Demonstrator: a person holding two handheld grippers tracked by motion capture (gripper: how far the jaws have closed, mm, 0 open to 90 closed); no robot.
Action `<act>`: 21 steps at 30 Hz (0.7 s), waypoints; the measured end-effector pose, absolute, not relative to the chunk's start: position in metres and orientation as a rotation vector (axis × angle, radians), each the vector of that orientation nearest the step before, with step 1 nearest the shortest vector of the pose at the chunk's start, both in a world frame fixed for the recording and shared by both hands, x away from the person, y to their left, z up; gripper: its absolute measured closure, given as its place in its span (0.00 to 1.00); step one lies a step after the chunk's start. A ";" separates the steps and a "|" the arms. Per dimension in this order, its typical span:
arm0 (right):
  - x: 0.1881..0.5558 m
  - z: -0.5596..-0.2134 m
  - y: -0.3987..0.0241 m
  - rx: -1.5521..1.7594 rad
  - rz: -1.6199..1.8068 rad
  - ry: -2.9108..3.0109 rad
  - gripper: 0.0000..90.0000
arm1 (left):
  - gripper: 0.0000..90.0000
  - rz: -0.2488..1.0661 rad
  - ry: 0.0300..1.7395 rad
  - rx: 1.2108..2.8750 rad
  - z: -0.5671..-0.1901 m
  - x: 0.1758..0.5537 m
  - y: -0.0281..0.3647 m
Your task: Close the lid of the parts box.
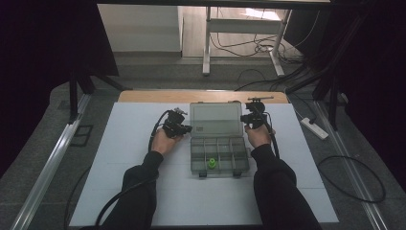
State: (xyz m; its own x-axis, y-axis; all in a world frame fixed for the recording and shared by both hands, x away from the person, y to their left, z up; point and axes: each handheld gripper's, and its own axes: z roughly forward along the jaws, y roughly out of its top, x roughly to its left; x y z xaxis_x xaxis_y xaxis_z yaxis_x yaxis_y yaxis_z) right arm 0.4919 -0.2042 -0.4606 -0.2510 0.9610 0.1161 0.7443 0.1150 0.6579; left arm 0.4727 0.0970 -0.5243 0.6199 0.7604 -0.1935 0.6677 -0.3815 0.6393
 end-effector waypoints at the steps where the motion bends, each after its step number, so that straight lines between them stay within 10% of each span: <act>1: 0.491 -0.460 -0.205 1.658 0.896 2.058 0.99 | 0.99 0.167 1.122 2.135 -0.525 0.474 0.096; 21: 0.473 -0.450 -0.212 1.603 0.962 2.046 0.98 | 1.00 0.186 1.113 2.039 -0.503 0.490 0.096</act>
State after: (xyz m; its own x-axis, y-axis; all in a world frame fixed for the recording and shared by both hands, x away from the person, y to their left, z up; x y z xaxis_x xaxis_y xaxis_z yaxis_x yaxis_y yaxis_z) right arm 0.4725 -0.2117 -0.4500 -0.2859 0.9506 0.1208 0.6995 0.1209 0.7044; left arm 0.4896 0.0960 -0.5034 0.6040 0.7637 -0.2279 0.6477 -0.3037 0.6987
